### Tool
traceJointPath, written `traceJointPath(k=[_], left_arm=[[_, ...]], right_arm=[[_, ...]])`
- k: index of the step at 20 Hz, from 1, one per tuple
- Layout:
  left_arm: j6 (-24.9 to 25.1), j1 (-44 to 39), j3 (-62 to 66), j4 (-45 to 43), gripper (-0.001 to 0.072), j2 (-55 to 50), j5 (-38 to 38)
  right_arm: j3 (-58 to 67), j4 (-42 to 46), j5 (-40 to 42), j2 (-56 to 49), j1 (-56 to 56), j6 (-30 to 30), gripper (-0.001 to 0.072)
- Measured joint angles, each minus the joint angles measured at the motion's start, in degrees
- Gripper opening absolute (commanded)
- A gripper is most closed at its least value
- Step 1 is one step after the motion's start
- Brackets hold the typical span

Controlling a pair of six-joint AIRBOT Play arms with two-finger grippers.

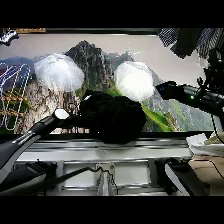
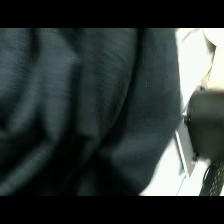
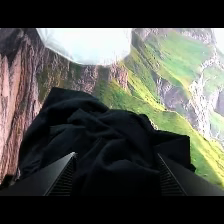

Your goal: Fold the clothes and pants, and hang the long-sleeved shirts on hangers.

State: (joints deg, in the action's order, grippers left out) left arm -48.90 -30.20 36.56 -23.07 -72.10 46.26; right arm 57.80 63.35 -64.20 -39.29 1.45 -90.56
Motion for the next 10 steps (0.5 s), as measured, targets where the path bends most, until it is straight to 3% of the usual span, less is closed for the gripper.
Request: traceJointPath(k=[4,10], left_arm=[[-0.35,1.07,7.34,4.24,0.0017,-0.42,2.84],[-9.44,3.21,28.68,1.88,0.0017,4.79,-4.79]], right_arm=[[0.02,-0.09,-2.71,0.00,0.00,-0.11,0.0572],[-1.22,0.68,-8.94,1.57,0.00,1.88,0.0570]])
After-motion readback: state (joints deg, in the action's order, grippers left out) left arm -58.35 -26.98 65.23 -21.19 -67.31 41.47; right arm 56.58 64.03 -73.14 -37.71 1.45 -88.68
